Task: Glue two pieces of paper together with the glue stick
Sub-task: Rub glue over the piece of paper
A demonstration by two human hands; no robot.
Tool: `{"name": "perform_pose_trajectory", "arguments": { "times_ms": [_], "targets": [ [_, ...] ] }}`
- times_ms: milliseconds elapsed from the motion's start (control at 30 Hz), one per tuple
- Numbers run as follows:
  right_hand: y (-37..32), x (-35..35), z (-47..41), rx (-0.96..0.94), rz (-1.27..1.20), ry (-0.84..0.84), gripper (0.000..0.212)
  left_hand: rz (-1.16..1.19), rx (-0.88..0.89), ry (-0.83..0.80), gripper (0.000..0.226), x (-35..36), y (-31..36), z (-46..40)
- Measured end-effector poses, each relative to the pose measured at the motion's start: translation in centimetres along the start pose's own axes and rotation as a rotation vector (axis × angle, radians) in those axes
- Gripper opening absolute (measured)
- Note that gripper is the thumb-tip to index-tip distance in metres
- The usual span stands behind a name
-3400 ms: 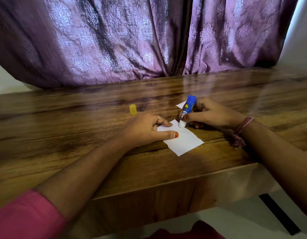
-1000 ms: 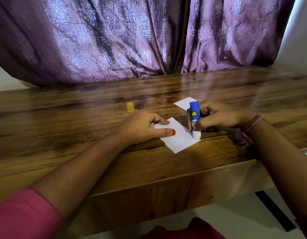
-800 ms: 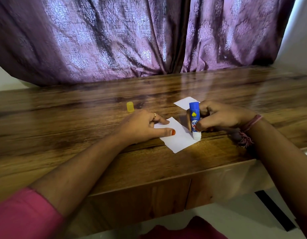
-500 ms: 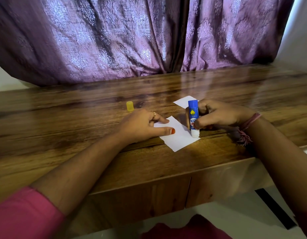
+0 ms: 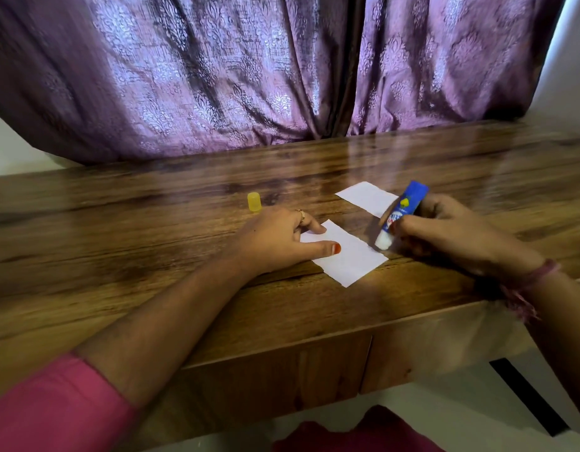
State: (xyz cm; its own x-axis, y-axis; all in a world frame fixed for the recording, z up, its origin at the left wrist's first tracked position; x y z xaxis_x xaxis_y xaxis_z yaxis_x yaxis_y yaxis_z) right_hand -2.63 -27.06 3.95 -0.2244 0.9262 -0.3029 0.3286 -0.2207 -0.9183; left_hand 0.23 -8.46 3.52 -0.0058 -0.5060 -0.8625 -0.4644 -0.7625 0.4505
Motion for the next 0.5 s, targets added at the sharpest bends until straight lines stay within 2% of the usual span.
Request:
{"name": "perform_pose_trajectory", "arguments": {
  "times_ms": [167, 333, 500],
  "targets": [
    [0.6, -1.4, 2.6, 0.032, -0.007, 0.233, 0.033, -0.02, -0.029, 0.014, 0.051, 0.0, -0.1, 0.0],
    [0.8, -1.9, 2.8, 0.134, -0.033, 0.323, 0.014, -0.044, -0.05, 0.029, 0.049, -0.1, 0.1, 0.2],
    [0.5, -1.1, 2.4, 0.145, -0.019, 0.312, 0.025, -0.076, -0.06, 0.045, 0.051, 0.0, 0.3, 0.2]
  ]
}}
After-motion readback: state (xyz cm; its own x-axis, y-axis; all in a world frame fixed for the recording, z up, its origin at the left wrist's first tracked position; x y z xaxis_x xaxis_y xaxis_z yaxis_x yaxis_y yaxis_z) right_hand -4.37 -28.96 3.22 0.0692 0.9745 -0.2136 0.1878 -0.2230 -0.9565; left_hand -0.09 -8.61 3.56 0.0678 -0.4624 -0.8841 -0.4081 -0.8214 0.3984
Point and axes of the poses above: each hand's wrist, its own z-axis away from the middle knuckle, its own x-axis out of the palm, y = z × x, the point moved 8 cm from there along -z, towards the middle knuckle, and after that the axes turned 3 degrees about -x, right-handed, at the moved point
